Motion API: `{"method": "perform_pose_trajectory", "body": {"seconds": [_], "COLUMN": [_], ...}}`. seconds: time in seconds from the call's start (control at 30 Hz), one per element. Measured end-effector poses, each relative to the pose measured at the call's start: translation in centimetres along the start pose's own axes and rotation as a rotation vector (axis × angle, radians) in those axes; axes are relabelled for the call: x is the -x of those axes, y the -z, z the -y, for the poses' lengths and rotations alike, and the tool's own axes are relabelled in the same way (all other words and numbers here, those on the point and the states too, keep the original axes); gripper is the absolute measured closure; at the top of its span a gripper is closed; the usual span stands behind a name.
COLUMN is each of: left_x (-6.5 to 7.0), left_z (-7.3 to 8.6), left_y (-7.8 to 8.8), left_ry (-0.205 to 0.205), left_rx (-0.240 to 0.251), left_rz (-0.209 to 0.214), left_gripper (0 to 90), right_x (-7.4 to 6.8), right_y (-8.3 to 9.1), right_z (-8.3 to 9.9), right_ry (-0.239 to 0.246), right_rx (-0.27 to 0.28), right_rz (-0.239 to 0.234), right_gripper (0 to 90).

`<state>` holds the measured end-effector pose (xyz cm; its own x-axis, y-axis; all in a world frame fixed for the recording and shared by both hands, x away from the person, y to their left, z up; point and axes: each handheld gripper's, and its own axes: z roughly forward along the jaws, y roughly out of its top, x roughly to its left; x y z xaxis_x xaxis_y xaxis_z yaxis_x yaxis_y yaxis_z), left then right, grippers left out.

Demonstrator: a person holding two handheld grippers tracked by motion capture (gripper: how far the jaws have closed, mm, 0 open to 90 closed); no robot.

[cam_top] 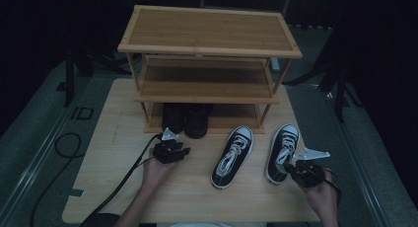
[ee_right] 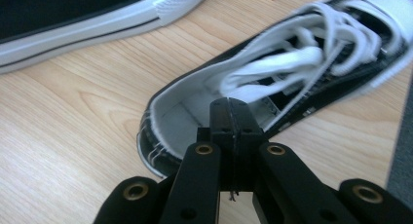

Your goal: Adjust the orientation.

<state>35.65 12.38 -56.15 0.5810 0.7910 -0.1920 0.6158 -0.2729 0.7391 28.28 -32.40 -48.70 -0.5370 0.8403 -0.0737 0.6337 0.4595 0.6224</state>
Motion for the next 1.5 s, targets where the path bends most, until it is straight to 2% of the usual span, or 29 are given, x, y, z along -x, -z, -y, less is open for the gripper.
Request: {"method": "perform_pose_trajectory", "body": {"seconds": [0.3, 0.47, 0.6, 0.73, 0.87, 1.03, 1.13, 1.17, 1.33, 1.5], "left_x": [0.0, 0.0, 0.0, 0.0, 0.0, 0.0, -0.1, -0.1, -0.1, -0.1], "left_z": [0.0, 0.0, 0.0, 0.0, 0.0, 0.0, 0.0, 0.0, 0.0, 0.0], "left_y": [0.0, 0.0, 0.0, -0.1, -0.1, -0.1, -0.1, -0.1, -0.1, -0.1], "left_ry": [0.001, 0.000, -0.001, -0.002, -0.002, 0.000, 0.001, 0.001, -0.002, -0.003], "left_rx": [0.000, -0.001, 0.001, 0.001, 0.001, 0.003, 0.002, 0.002, 0.001, 0.001], "left_rz": [0.001, 0.001, 0.006, 0.007, 0.008, 0.011, 0.012, 0.012, 0.013, 0.013], "left_gripper": [57.5, 57.5, 57.5, 57.5, 57.4, 57.4, 57.4, 57.4, 57.4, 57.4], "right_x": [1.5, 2.7, 3.2, 3.4, 3.7, 4.0, 4.3, 4.3, 4.7, 4.7], "right_y": [1.1, 1.5, 1.7, 2.0, 1.8, 0.6, -0.3, -0.3, -1.1, -2.6], "right_z": [1.1, 1.7, 1.7, 0.9, 0.1, -0.8, -1.1, -1.1, -1.8, -2.5], "right_ry": [-0.026, -0.053, -0.068, -0.067, -0.075, -0.080, -0.086, -0.086, -0.076, -0.051], "right_rx": [-0.028, -0.052, -0.036, -0.015, -0.023, -0.092, -0.137, -0.137, -0.184, -0.263], "right_rz": [0.050, 0.124, 0.129, 0.148, 0.147, 0.167, 0.155, 0.155, 0.149, 0.164], "right_gripper": [90.0, 90.0, 90.0, 89.9, 85.7, 83.7, 83.8, 83.8, 83.9, 84.7]}}
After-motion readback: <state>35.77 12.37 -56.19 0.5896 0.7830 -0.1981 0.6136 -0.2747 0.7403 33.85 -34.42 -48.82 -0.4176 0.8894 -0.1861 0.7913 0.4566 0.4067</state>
